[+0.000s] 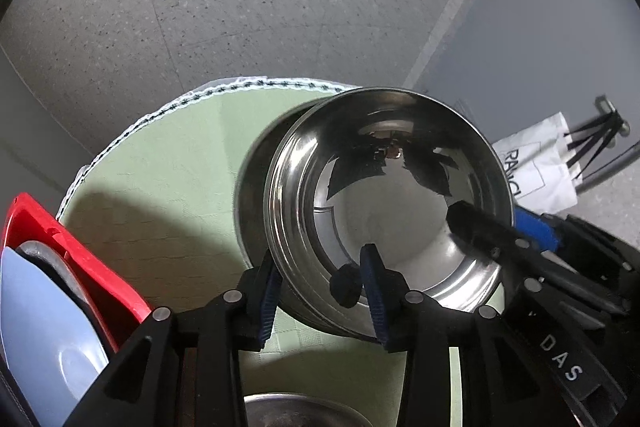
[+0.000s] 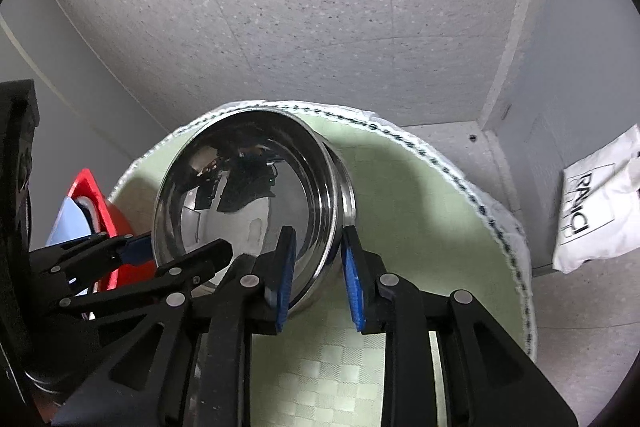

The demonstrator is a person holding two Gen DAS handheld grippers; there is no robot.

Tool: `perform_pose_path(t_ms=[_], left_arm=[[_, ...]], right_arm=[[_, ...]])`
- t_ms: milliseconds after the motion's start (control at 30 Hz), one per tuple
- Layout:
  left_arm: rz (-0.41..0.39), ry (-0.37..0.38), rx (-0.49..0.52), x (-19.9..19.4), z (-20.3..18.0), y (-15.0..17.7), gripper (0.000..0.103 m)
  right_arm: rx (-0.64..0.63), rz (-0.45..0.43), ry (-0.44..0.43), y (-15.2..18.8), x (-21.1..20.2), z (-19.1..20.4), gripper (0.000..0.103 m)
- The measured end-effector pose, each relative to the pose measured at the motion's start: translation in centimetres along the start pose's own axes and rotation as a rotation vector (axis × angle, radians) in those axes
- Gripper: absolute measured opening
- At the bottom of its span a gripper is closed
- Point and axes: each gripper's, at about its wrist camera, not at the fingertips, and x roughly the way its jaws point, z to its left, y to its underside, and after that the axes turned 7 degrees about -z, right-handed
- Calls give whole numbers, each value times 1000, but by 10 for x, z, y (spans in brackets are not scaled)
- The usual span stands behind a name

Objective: Organize plates and bowls

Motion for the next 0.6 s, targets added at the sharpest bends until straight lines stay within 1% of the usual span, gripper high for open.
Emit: perform_pose_path(t_ms=[167,233,267,300,367,400,467,500,600], left_arm=[[-8,-6,6,1,1,-1,37],[4,-8,-9,1,1,1,38],[9,-9,-15,2,0,2,38],[13,-10,-20,1,1,3,39],[17,6,-30,0,3,4,41],[18,12,-34,-2,4,5,43],[19,15,-37,-3,6,5,45],[20,13,-39,-5,7,6,47],[10,20,-52,-11,11,5,57]], right_arm=[[16,-5,-4,5,-1,-4,26],[23,-8,6,7,-1,-6,27],[30,-7,8,9,0,-7,30],[35,-7,12,10,0,-8,35],[51,-17,25,11,1,-12,43],[62,-34,27,12,1,-15,43],[90,-38,5,14,0,-19,45],[102,-41,1,16,-1,-21,47],[138,-69,-14,19,-7,-24,49]])
